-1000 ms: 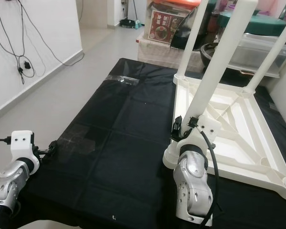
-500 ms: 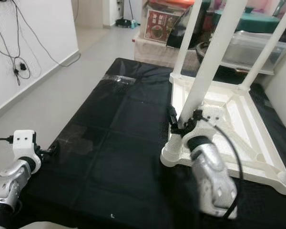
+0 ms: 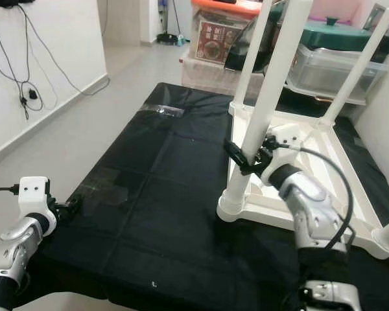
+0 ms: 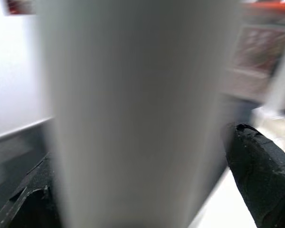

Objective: Building children table

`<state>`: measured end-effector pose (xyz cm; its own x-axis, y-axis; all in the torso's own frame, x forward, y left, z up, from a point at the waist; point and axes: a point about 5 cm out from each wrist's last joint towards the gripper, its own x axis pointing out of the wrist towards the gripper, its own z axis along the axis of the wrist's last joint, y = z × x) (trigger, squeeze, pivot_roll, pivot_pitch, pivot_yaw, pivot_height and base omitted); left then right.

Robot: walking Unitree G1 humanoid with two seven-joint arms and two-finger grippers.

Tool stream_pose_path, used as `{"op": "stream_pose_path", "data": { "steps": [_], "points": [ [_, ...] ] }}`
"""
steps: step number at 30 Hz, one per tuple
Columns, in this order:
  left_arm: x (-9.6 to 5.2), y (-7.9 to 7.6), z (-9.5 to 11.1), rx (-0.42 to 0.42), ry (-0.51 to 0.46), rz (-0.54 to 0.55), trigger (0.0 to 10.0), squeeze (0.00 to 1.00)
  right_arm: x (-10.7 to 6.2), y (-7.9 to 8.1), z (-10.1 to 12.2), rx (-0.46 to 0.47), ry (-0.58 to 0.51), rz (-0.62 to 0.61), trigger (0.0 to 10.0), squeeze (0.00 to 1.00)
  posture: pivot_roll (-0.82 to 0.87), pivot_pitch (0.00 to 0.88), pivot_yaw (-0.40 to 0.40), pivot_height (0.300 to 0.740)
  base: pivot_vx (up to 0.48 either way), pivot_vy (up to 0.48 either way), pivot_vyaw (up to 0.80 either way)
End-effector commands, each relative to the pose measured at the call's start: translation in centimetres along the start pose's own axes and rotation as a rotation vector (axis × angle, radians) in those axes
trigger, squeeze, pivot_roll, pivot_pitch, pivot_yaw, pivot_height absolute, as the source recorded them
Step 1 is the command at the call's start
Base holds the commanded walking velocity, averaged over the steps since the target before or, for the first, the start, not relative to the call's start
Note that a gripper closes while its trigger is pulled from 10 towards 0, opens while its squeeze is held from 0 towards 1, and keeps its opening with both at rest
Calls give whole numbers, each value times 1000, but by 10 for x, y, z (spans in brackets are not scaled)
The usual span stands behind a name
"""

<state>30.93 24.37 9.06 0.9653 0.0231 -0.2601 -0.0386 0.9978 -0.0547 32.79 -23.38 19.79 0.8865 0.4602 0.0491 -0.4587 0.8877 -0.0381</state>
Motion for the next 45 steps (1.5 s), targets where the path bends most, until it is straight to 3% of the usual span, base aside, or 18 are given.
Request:
{"op": "stream_pose_path", "data": {
  "steps": [1, 3, 5, 7, 8, 9, 10, 15, 16, 19, 20, 32, 37, 38, 39, 41, 44, 45],
  "points": [
    [-1, 1, -5, 15, 16, 2, 10000, 0, 1, 0, -3, 4, 14, 48, 10000, 804, 141, 0, -122, 740, 0, 0, 0],
    [-2, 2, -5, 18, 15, 1, 10000, 0, 2, 0, -6, 6, 32, 130, 10000, 733, 147, 0, -124, 740, 0, 0, 0],
    [-2, 1, -5, 20, 15, -2, 10000, 0, 2, -1, -8, 6, 40, 177, 4824, 612, 147, 0, -124, 740, 0, 0, 0],
    [-2, 1, -5, 21, 15, -3, 10000, 0, 3, -2, -9, 5, 40, 194, 4824, 612, 147, 0, -124, 740, 0, 0, 0],
    [-1, 0, -5, 22, 16, -6, 10000, 0, 3, -4, -11, 10, 41, 217, 3137, 612, 147, 0, -124, 740, 0, 0, 0],
    [-1, 0, -5, 22, 16, -6, 10000, 0, 3, -4, -11, 10, 41, 217, 3137, 612, 147, 0, -124, 740, 0, 0, 0],
    [-1, 0, -5, 23, 16, -7, 10000, 0, 4, -7, -11, 23, 34, 220, 0, 608, 147, 0, -124, 740, 0, 0, 0],
    [-1, -1, -5, 25, 16, -11, 10000, 0, 4, -13, -11, 50, 19, 215, 0, 592, 147, 0, -124, 740, 0, 0, 0],
    [-1, -1, -5, 25, 16, -11, 10000, 0, 4, -15, -12, 60, 19, 204, 0, 412, 147, 0, -123, 740, 0, 0, 0],
    [-1, -1, -5, 26, 16, -12, 10000, 0, 4, -17, -13, 66, 19, 200, 0, 412, 147, 0, -123, 740, 0, 0, 0],
    [-1, -1, -5, 26, 17, -12, 10000, 0, 4, -19, -14, 78, 16, 183, 0, 0, 145, 0, -122, 740, 0, 0, 0],
    [0, -4, -5, 25, 22, -23, 10000, 0, 5, -7, -31, 115, 26, 152, 0, 0, 139, 0, -115, 740, 0, 0, 0],
    [-1, -4, -5, 25, 23, -25, 10000, 0, 9, -5, -36, 122, 65, 43, 0, 0, 136, 0, -116, 740, 0, 0, 0],
    [-1, -4, -6, 24, 23, -24, 10000, 0, 12, -9, -41, 139, 95, -152, 0, 0, 135, 0, -121, 740, 0, 0, 0],
    [-1, -4, -6, 23, 24, -23, 10000, 0, 6, -16, -52, 151, 162, -462, 0, 0, 135, 0, -121, 740, 0, 0, 0],
    [-2, -4, -8, 20, 26, -19, 10000, 0, -14, -16, -65, 140, 242, -857, 0, 0, 146, 0, -128, 740, 0, 0, 0],
    [-3, -4, -9, 19, 27, -17, 10000, 0, -22, -12, -68, 135, 249, -941, 0, 0, 146, 0, -128, 740, 0, 0, 0],
    [-3, -4, -10, 15, 29, -14, 10000, 0, -26, 4, -71, 150, 247, -982, 0, 0, 152, 0, -128, 740, 0, 0, 0]
  ]
}}
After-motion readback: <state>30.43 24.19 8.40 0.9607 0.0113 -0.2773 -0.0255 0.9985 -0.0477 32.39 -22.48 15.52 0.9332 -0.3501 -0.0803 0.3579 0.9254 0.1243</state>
